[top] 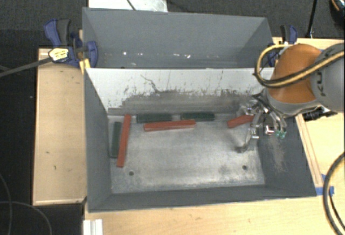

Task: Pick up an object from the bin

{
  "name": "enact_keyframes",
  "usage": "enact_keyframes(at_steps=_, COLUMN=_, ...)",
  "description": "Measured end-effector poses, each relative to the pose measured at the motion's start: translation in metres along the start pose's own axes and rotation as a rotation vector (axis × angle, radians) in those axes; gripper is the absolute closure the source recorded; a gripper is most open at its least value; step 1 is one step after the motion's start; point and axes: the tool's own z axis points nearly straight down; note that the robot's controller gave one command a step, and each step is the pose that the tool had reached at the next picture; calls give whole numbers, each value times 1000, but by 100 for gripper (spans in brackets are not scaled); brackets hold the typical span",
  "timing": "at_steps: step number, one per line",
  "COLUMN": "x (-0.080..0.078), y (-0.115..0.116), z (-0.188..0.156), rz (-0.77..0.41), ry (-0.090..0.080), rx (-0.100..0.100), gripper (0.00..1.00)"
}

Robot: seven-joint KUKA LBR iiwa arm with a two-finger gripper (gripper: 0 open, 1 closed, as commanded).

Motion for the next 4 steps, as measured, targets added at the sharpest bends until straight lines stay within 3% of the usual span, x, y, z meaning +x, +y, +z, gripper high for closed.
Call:
enact_keyframes(at_steps=1, x=-2, y=0, z=-4, rz=0, ry=-7, rx=1, gripper=100)
enact_keyframes(at_steps=2, x=13, y=10, z=-134, rz=-10, ry=-16, rx=2, gripper=100)
enact_keyframes(at_steps=3, x=44, y=51, z=-104, rz=-8, ry=-2, rx=-1, gripper=100)
enact_keyframes(at_steps=4, x=43, y=48, z=-105, rz=-5, ry=-7, rx=0, gripper=0)
